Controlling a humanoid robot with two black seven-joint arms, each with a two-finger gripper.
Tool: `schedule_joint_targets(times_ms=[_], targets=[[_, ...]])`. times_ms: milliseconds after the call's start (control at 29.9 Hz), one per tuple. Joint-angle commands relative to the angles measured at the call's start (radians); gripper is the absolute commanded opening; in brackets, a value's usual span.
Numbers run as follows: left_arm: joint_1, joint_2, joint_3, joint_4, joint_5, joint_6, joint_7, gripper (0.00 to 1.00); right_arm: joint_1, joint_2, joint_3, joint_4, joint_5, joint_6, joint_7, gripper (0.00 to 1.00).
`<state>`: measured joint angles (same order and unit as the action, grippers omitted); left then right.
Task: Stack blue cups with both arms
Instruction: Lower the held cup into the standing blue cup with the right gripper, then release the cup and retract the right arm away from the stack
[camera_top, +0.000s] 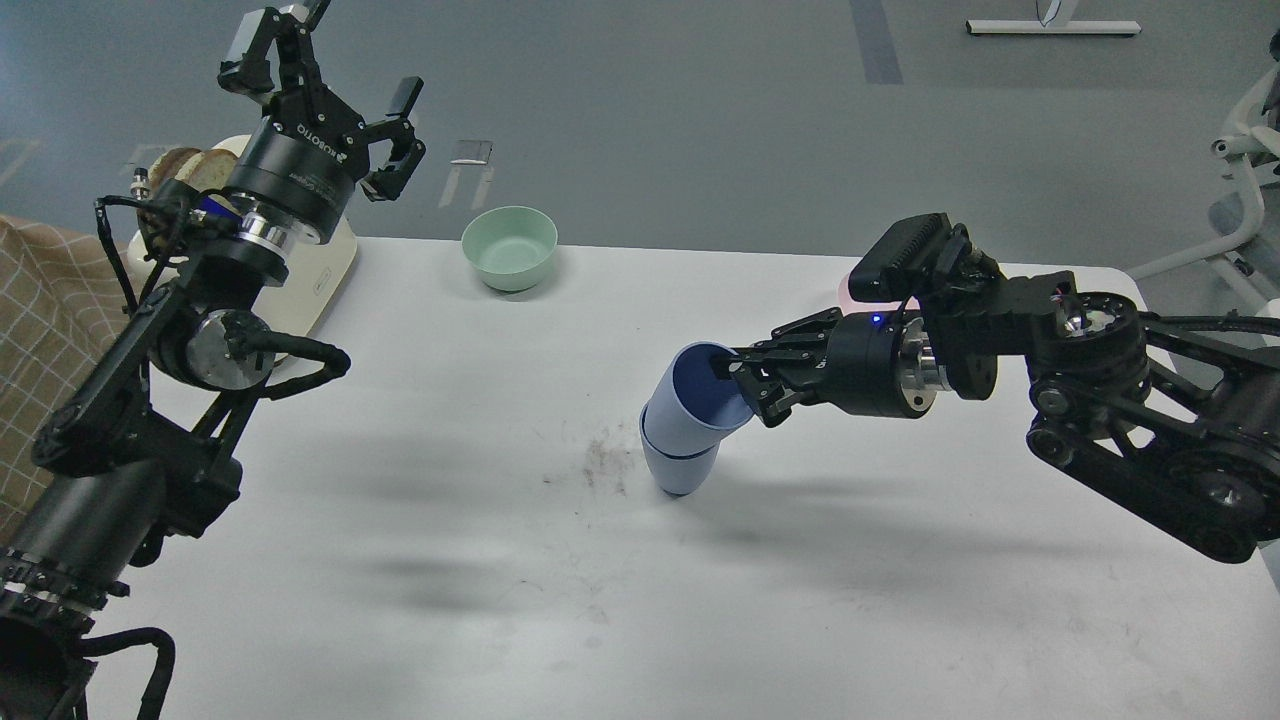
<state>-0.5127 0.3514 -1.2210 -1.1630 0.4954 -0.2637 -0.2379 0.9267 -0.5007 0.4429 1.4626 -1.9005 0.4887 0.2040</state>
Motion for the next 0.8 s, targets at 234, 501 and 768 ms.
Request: schedule_joint_targets(times_ms=[234, 501, 768], targets=[[0.000, 0.001, 0.000, 0.000, 0.000, 0.000, -0.001, 0.98, -0.019, 0.007, 0.000, -0.007, 0.000, 0.000, -0.015, 0.10], [-0.001, -0.009, 0.000, 0.000, 0.000, 0.000, -0.001, 0.98, -0.025, 0.008, 0.004, -0.007, 0.001, 0.000, -0.015, 0.30], [-0.001, -0.009, 0.000, 0.000, 0.000, 0.001, 0.000, 0.98, -0.028, 0.008, 0.007, -0.008, 0.003, 0.000, -0.015, 0.39]])
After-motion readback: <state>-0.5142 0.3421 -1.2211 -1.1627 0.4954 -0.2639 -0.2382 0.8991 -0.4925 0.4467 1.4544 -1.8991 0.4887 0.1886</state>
